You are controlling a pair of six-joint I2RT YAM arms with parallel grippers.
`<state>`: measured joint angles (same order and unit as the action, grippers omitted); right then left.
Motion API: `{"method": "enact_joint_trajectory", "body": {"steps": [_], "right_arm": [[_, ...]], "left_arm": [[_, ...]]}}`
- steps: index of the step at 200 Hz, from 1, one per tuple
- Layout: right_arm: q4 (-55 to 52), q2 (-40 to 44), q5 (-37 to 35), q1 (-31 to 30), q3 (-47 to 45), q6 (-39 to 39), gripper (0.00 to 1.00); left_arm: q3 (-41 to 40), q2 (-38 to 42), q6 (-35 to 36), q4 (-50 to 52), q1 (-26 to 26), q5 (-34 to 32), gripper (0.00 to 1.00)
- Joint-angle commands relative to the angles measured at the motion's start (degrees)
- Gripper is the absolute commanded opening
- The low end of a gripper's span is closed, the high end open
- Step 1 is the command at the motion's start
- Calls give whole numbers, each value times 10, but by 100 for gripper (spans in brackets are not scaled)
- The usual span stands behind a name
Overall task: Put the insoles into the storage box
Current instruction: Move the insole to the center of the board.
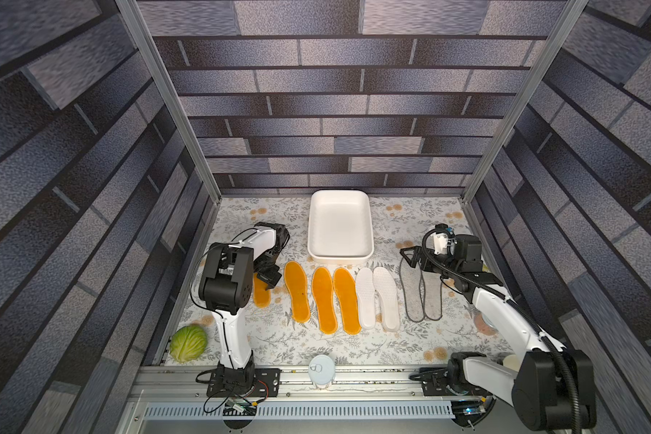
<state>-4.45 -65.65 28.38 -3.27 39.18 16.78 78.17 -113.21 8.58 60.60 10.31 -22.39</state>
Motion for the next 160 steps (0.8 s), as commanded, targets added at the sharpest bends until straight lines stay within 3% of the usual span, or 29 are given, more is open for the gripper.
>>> {"method": "enact_joint_trajectory", "body": {"steps": [1,37,63,88,119,141,160], "right_arm": [[0,8,-1,-5,-9,5,100],[-2,8,-1,-5,-9,5,100],[-3,8,1,-5,-9,6,100],[-6,4,3,-4,-8,6,100],[-4,-3,5,-4,-9,11,100],[-3,-5,8,-5,-6,15,100],[-1,-7,10,-5,-6,14,100]], "left_arm": [[40,-28,-16,-63,2,34,100],[123,-42,-64,-29,1,33,100],[137,-5,-102,-14,1,68,100],[108,58,-166,-42,-7,156,100],[30,131,-312,-124,-31,273,100],[-46,186,-387,-191,-29,277,100],[-86,204,-462,-197,-35,244,100]]}}
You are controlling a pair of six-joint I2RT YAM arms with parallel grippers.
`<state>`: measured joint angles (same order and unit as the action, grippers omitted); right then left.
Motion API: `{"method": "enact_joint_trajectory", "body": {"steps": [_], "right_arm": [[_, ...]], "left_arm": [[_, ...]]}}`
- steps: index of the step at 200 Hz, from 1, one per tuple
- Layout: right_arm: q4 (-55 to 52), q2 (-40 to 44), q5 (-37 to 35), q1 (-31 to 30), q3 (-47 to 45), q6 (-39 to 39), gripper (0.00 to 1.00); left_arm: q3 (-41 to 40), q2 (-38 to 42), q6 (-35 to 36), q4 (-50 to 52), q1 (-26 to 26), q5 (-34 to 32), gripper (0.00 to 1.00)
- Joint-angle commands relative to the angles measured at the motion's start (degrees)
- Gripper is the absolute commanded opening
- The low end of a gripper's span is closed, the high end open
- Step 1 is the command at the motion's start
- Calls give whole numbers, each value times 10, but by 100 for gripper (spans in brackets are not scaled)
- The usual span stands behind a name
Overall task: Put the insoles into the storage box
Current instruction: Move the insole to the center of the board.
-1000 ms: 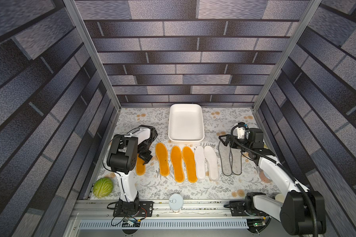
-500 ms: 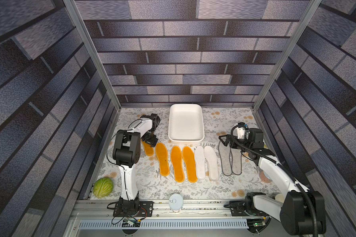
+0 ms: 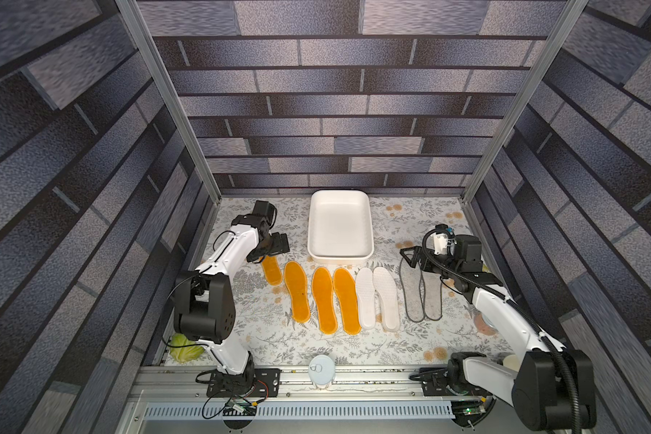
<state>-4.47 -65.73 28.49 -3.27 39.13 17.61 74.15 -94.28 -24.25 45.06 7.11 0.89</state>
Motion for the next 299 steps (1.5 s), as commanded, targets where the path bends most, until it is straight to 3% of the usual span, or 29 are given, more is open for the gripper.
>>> {"method": "enact_joint_trajectory", "body": {"steps": [1,26,63,78,121,255,299], "right_arm": [[0,-6,9,-4,-6,6,100],[4,-10,14,-5,-5,9,100],[-3,-5,15,-5,-6,13,100],[-5,1,13,-5,-7,12,100],[-1,3,14,-6,-8,21,100],[22,20,50,-20,-9,45,100],[95,24,89,-54,-12,103,100]], "left_arm": [[-48,14,-136,-42,-3,12,100],[-77,4,-191,-48,-15,23,100],[-125,-9,-216,-123,-48,77,100],[-126,-9,-199,-132,-51,70,100],[-139,-36,-177,-175,-82,132,100],[-140,-79,-115,-205,-108,163,100],[-154,-79,-113,-214,-113,166,100]]}}
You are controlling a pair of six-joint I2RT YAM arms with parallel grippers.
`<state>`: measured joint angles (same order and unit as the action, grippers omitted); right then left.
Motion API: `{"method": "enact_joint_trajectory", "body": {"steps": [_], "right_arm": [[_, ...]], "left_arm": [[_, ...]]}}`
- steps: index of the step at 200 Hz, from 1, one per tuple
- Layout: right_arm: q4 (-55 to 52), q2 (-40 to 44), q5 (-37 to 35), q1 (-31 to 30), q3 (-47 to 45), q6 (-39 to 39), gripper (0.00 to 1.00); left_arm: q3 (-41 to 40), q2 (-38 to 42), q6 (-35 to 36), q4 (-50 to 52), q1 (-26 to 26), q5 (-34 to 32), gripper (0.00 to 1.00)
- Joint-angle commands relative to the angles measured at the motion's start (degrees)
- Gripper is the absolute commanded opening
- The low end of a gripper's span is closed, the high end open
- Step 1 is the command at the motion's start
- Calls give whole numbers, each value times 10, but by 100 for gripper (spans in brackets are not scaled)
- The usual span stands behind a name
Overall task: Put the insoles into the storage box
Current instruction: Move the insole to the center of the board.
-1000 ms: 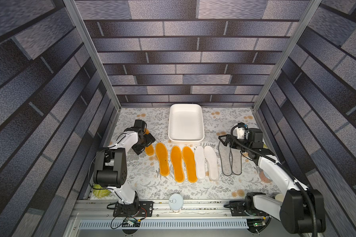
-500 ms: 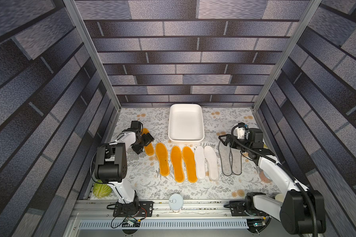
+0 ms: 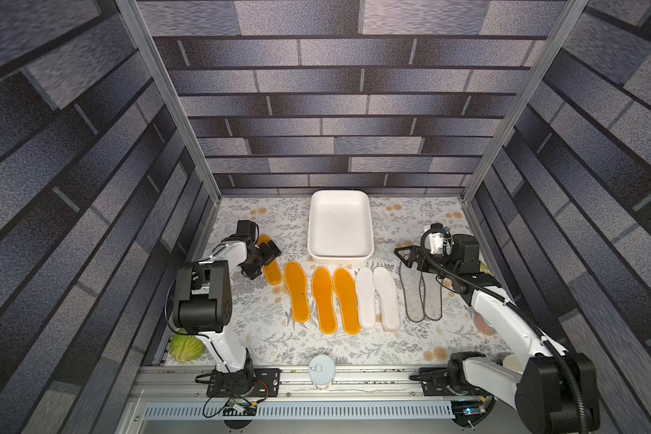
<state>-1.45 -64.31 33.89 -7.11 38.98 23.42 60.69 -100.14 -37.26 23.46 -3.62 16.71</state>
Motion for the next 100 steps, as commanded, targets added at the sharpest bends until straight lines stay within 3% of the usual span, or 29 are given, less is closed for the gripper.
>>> {"method": "enact_joint_trajectory", "body": {"steps": [1,36,100], "right_arm": [[67,10,35,-17,-11,47,100],[137,12,46,-48,-14,93,100],[154,5,37,-98,4,102,100]], "left_arm": [[-19,-20,17,1,-6,8,100],[-25,-32,15,-9,-10,19,97],[-28,-45,19,-12,-15,25,92]]}}
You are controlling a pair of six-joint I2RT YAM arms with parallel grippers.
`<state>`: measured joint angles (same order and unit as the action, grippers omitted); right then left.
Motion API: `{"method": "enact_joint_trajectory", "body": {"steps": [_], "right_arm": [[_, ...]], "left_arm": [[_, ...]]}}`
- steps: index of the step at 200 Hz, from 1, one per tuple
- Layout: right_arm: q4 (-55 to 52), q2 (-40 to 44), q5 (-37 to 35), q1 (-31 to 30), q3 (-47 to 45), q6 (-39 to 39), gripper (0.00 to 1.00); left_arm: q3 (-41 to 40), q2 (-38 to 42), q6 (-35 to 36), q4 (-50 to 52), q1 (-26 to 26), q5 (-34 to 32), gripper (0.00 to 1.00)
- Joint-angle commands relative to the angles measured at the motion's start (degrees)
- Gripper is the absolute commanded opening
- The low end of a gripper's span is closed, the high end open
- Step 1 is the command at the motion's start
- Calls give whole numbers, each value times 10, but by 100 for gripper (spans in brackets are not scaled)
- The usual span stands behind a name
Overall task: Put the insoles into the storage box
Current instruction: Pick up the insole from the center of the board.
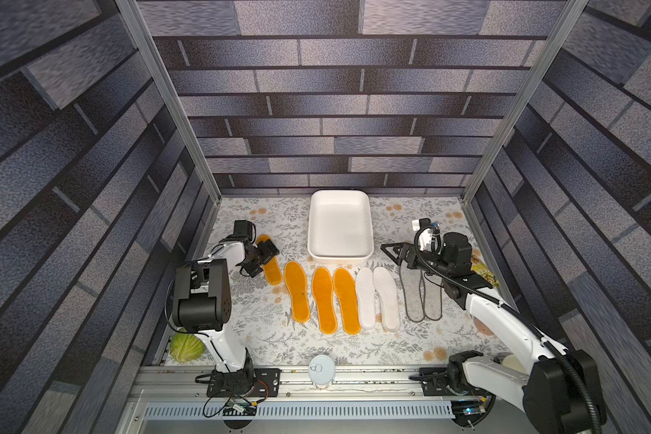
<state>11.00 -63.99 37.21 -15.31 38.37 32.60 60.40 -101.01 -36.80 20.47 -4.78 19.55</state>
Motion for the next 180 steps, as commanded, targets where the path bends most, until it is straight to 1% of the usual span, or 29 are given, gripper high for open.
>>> {"method": "enact_joint_trajectory", "body": {"steps": [1,24,51,91,117,134,140,156,180], "right_arm": [[30,1,3,-17,10,11,100],[35,-7,-6,-30,15,13,99],[36,-15,-8,-36,21,14,99],[38,-18,-14,-37,21,14,99],[39,-16,-15,-37,20,13,99],[41,-15,-17,-38,18,13,99],[42,-16,-17,-38,18,14,99],[45,-15,-18,-38,16,13,99],[47,-13,-20,-37,13,12,99]], "left_arm": [[-25,-36,14,18,-4,-4,92],[-24,-42,21,25,-5,-5,90],[-27,-46,28,28,-8,3,85],[-23,-50,40,47,-6,-1,86],[10,-59,66,114,7,-55,86],[41,-69,82,170,25,-122,87],[51,-73,84,185,28,-130,87],[62,-83,81,199,32,-128,86],[83,-94,75,241,49,-167,85]]}}
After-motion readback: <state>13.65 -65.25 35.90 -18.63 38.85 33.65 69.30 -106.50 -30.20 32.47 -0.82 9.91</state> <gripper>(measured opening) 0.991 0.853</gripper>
